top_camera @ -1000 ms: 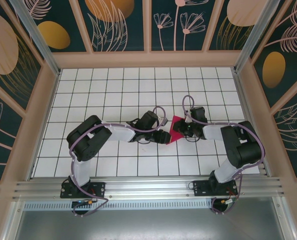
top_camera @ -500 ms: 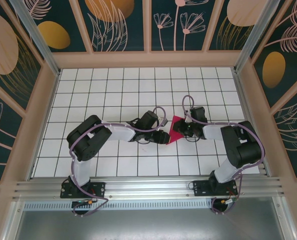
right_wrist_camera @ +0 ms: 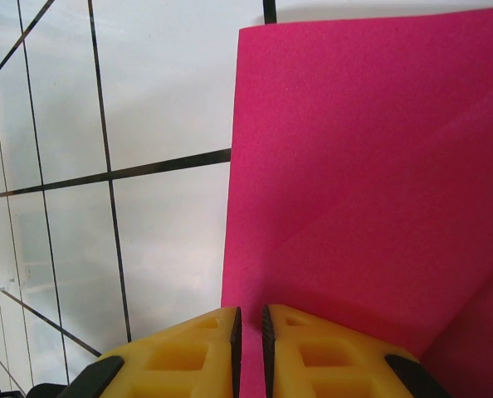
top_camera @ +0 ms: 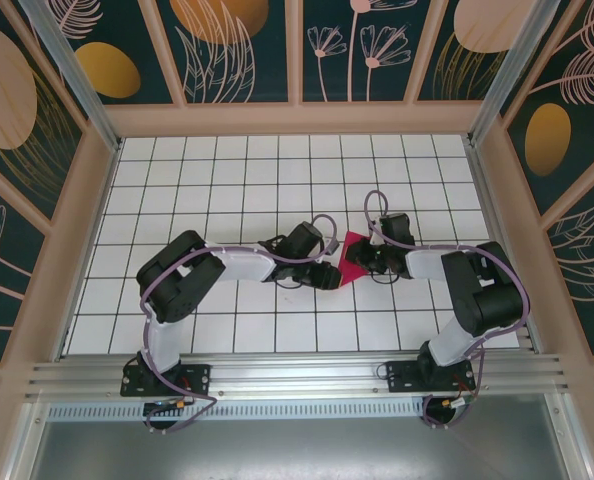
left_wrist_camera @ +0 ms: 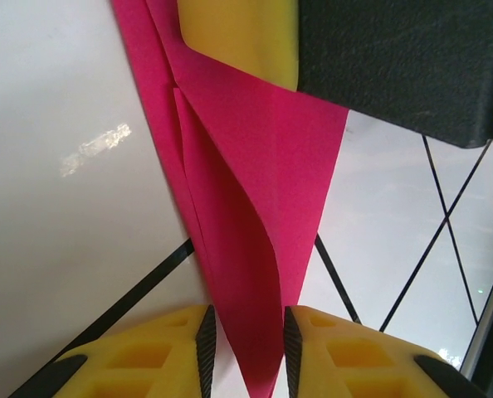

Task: Fold a paper plane with a square sheet of paper (pick it up from the middle)
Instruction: Fourth fold the wing at the center of the table.

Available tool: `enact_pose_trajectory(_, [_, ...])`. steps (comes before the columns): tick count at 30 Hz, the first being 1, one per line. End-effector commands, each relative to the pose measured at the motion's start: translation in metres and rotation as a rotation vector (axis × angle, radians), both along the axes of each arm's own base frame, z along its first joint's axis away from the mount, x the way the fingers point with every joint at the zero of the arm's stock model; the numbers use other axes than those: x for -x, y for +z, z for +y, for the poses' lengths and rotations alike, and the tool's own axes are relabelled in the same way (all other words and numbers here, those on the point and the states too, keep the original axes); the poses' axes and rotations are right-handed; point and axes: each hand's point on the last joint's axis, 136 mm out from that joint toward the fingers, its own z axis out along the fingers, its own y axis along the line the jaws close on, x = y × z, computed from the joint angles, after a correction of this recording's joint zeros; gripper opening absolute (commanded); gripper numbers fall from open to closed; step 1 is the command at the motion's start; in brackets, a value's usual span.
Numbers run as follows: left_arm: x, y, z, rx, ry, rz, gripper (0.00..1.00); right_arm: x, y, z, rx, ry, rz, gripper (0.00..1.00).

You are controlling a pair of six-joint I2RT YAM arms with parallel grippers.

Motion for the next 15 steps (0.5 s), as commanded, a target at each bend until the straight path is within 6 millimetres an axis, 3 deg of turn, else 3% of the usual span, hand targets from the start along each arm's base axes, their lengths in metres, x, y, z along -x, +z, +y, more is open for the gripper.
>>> enact_pose_trajectory(1, [0.007,-0.019,0.005,-0.077,-0.019,0.021,0.28,0.011,-0.015,-0.004,0.044,0.01,0.049,0.19])
enact_pose_trajectory(15, [0.008,-0.034,0.011,-0.146,-0.006,0.022,0.11,0.011,-0.015,-0.004,0.043,0.009,0.048,0.19])
